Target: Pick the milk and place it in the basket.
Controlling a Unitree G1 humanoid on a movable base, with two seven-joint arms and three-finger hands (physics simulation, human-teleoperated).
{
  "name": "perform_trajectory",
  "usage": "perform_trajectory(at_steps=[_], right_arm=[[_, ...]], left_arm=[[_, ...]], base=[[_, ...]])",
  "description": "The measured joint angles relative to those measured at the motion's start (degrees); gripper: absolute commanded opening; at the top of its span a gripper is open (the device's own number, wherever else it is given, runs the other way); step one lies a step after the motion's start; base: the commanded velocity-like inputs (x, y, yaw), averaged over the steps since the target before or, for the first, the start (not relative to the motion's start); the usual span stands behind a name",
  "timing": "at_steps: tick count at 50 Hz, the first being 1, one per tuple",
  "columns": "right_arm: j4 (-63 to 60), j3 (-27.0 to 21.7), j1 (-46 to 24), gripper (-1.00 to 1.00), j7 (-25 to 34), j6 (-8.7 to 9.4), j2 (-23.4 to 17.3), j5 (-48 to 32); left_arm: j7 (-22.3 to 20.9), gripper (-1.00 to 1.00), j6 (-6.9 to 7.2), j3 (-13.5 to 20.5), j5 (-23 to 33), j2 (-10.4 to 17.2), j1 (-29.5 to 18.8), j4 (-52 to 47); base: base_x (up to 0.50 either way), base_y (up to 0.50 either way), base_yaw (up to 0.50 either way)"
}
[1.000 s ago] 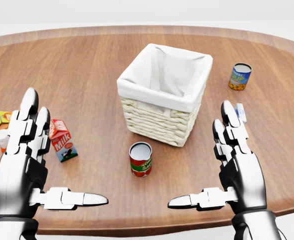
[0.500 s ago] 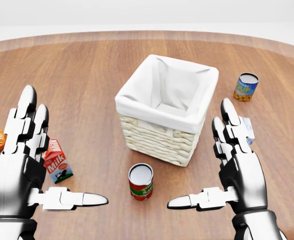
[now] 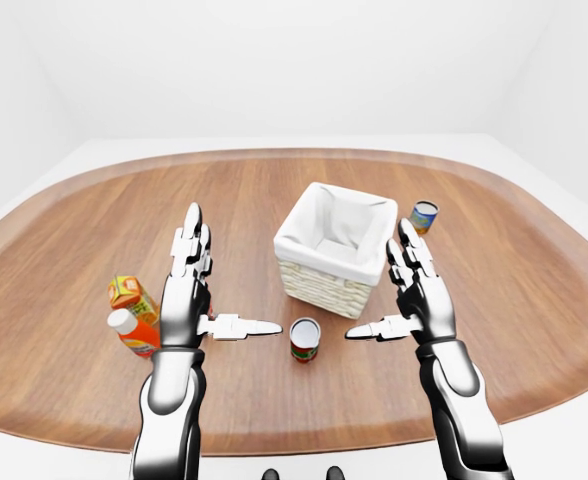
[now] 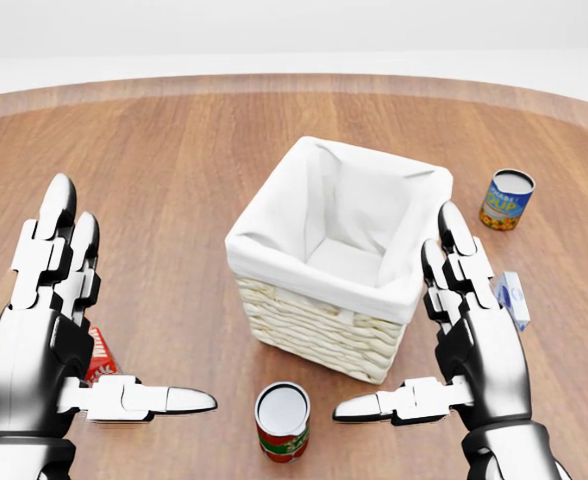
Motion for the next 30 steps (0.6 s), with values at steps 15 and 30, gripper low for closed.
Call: perform_trajectory(at_steps=[15,30], right_arm=[[0.6,0.02,0.05,1.0,0.17,0.0,-0.01,0.19],[0.25,0.1,0.11,1.0,0.4,0.0,-0.02,0.39]], left_arm=[[0.1,1.0,0.0,-0.05,0.11,-0.01,-0.05,0.49],[0.02,1.0,0.0,-0.13,0.3,0.01,-0.04,-0.07]], base=[[0.25,0.0,0.0],[0.3,0.0,0.0]])
